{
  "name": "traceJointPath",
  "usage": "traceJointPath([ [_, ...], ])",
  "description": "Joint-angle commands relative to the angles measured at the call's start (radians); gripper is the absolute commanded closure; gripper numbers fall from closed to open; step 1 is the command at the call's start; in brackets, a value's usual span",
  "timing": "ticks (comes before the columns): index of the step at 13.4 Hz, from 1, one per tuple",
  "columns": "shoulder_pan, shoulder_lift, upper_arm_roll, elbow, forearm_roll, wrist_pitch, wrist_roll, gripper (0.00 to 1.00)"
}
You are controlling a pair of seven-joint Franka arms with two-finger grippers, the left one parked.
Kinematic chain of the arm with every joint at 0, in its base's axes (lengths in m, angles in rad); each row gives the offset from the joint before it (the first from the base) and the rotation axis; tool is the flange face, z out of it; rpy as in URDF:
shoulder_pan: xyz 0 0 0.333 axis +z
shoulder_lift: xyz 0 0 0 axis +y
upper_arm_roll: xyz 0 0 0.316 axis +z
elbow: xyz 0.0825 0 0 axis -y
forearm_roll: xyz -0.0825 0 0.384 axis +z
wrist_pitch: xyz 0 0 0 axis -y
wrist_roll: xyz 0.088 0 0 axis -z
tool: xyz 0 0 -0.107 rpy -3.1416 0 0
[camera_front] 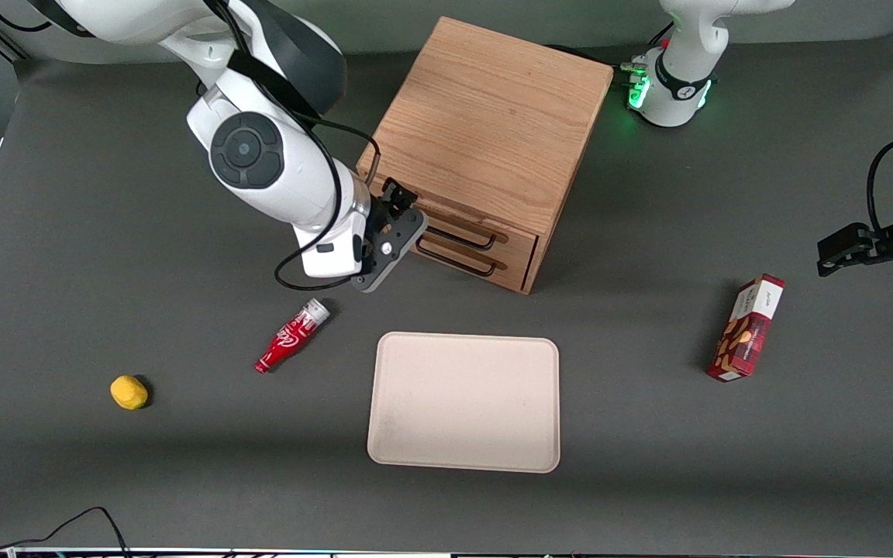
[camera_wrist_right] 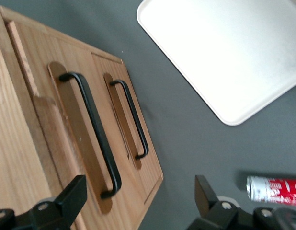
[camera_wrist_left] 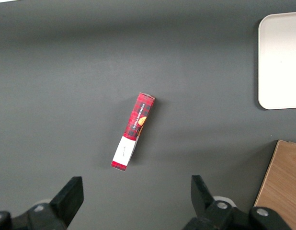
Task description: Open upper drawer
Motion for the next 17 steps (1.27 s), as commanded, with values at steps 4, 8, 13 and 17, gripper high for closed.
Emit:
traceJointPath([
  [4,0.019,0.090,0.037,0.026,0.010,0.093,-0.056,0.00],
  [8,0.023,0.111,0.039,-0.008,0.004,0.145,-0.106,0.00],
  [13,0.041,0.124,0.045,-0.048,-0.028,0.193,-0.111,0.00],
  [17,0.041,0.136,0.045,-0.086,-0.067,0.244,-0.111,0.00],
])
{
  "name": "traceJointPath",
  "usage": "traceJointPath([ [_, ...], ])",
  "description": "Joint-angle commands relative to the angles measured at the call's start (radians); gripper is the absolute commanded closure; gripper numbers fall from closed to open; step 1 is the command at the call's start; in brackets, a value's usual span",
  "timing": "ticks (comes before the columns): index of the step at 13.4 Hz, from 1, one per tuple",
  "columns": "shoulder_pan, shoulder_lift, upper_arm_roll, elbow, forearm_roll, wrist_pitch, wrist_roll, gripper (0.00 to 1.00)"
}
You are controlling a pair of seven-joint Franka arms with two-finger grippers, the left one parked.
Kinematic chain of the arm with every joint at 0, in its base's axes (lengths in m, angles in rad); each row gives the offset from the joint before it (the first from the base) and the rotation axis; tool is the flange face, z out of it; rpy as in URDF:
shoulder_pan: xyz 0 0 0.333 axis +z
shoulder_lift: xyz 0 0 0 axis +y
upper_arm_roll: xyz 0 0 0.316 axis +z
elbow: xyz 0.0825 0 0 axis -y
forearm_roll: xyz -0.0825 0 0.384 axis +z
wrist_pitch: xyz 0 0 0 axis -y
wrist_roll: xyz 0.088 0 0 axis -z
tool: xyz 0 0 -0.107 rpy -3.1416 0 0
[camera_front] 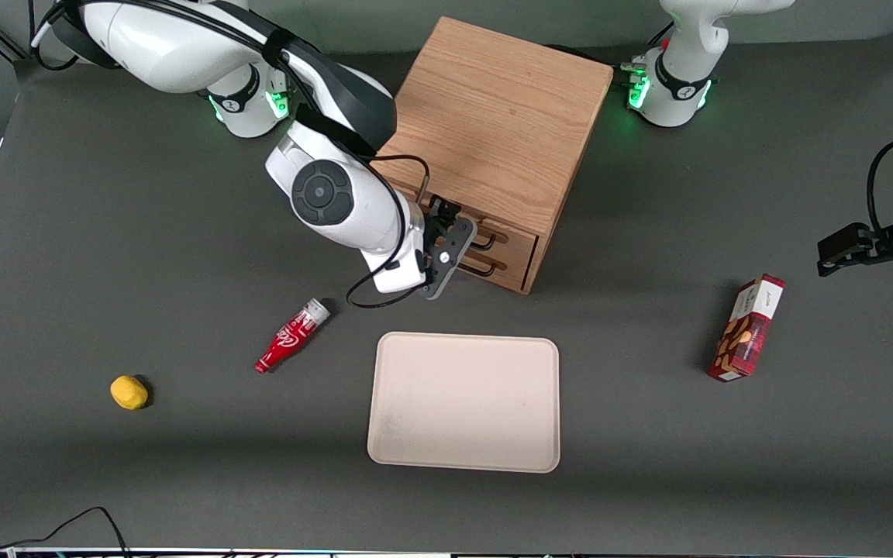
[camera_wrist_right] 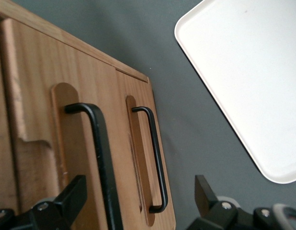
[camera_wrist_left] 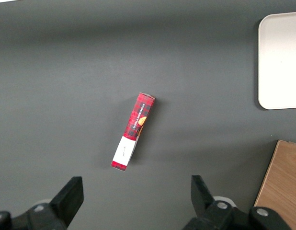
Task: Open upper drawer
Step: 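Pull the handle outward with the right gripper, sliding the drawer open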
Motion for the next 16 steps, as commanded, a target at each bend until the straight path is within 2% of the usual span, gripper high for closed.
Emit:
traceJointPath([
  [1,-0.007,0.024,0.008,-0.009,-0.056,0.027,-0.018,0.00],
  [8,-0.024,0.051,-0.036,0.056,-0.139,0.032,-0.098,0.00],
  [16,-0.023,0.100,-0.146,0.196,-0.157,0.032,-0.202,0.00],
])
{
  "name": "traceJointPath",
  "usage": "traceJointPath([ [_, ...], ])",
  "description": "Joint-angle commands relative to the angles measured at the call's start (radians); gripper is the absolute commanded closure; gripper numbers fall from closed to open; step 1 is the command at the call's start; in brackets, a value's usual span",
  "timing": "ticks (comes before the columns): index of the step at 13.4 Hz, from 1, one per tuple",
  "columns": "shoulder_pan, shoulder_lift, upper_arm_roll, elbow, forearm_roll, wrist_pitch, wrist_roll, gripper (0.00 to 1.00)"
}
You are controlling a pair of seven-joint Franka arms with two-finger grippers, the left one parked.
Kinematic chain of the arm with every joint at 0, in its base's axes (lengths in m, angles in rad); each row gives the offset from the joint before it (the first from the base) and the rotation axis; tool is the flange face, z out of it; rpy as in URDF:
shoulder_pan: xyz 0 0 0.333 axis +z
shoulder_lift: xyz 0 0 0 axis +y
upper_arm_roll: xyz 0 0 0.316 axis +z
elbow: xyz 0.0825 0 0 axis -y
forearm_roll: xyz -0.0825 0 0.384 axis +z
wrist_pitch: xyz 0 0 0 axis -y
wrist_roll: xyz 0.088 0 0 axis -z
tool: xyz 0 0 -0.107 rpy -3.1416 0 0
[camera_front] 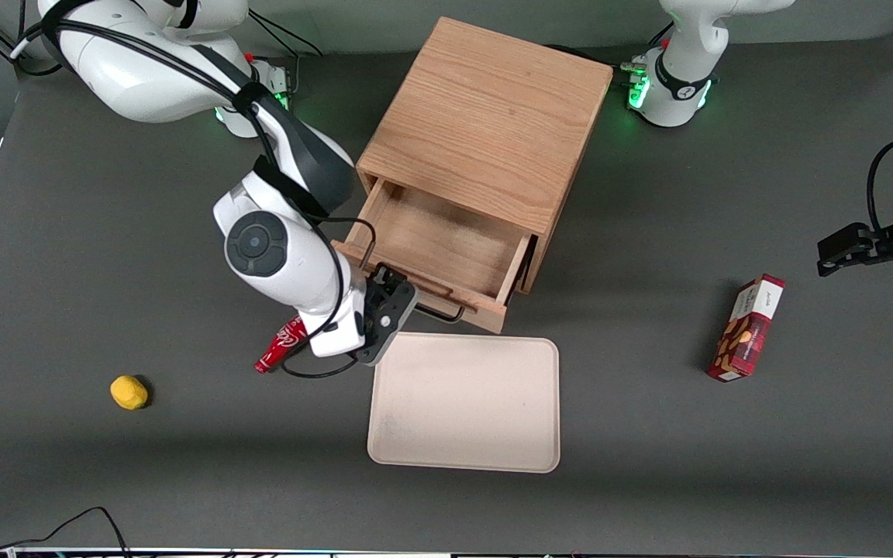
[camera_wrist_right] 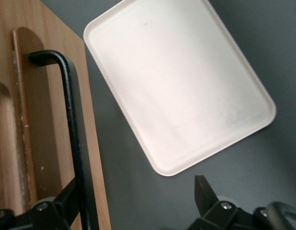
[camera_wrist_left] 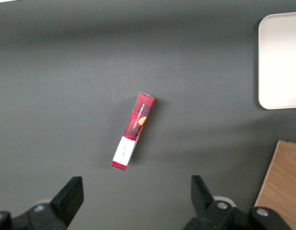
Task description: Open upper drawer
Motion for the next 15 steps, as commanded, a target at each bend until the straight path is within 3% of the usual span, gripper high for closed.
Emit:
traceJointPath([
  [1,0.020,0.056,-0.024,0.096,-0.024,0.000,-0.040,0.00],
  [6,0.022,0.073,-0.053,0.145,-0.075,0.004,-0.041,0.00],
  [9,0.019,0.070,-0.038,0.159,-0.057,0.002,0.026,0.00],
  [13,-0.010,-0.010,0.005,0.151,0.187,-0.016,0.259,0.00],
  [15,-0.039,-0.079,-0.003,0.147,0.210,-0.112,0.275,0.00],
])
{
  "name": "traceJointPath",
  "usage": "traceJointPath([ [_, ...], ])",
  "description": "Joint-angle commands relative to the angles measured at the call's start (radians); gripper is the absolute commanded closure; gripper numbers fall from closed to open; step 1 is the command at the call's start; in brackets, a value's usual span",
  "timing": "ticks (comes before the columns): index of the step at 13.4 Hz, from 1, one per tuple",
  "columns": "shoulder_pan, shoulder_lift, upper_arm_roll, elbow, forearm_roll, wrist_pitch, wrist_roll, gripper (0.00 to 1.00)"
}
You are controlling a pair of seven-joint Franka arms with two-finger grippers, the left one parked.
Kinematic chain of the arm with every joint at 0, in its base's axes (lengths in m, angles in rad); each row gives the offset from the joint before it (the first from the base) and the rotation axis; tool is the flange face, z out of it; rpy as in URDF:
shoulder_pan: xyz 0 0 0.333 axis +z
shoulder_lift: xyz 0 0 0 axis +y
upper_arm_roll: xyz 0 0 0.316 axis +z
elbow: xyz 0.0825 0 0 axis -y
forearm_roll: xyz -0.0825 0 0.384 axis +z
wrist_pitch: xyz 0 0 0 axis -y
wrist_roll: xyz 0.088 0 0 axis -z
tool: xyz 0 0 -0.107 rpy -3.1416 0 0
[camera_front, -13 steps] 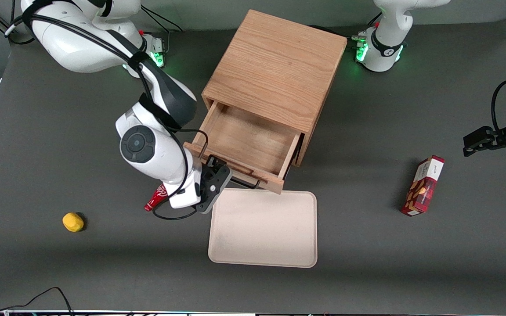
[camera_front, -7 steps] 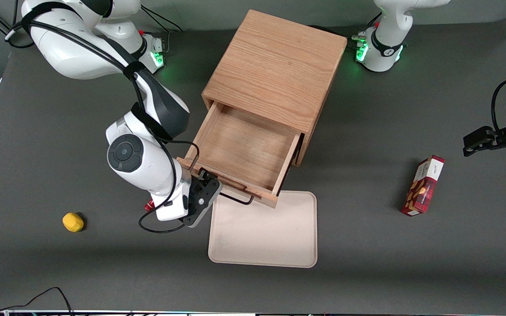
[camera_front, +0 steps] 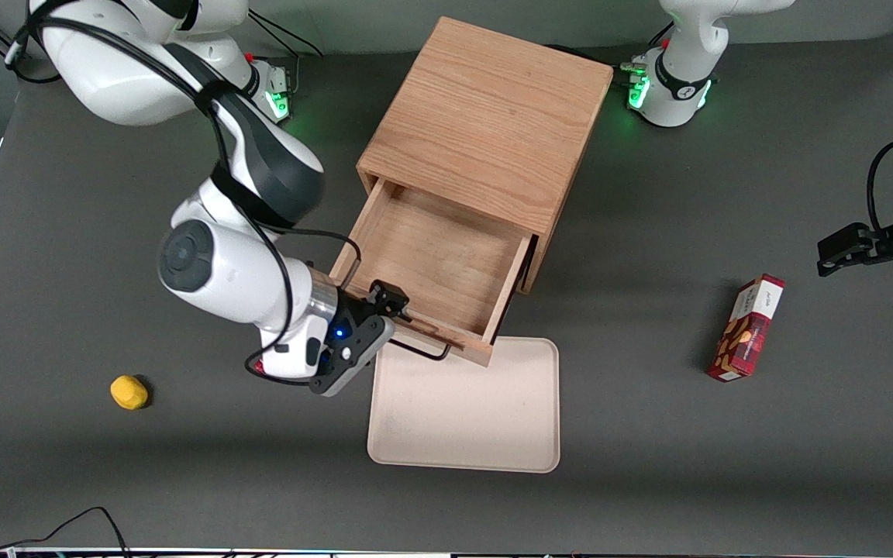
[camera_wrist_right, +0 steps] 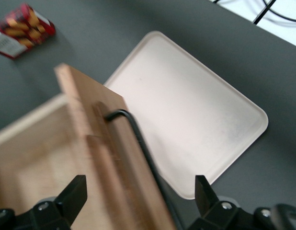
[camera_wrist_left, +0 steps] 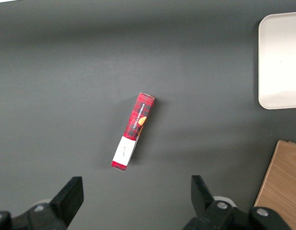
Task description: Open upper drawer
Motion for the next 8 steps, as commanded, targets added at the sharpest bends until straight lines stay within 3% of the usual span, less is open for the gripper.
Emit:
traceJointPath([
  [1,-0.054,-0.130,-0.009,-0.016,0.043,-0.140,0.038,0.00],
  [4,-0.044,-0.336,-0.205,-0.028,0.023,-0.410,0.032,0.00],
  [6,-0.039,-0.472,-0.325,-0.115,0.021,-0.441,0.044,0.00],
  [8,-0.040,-0.517,-0.478,-0.135,0.035,-0.441,-0.035,0.00],
])
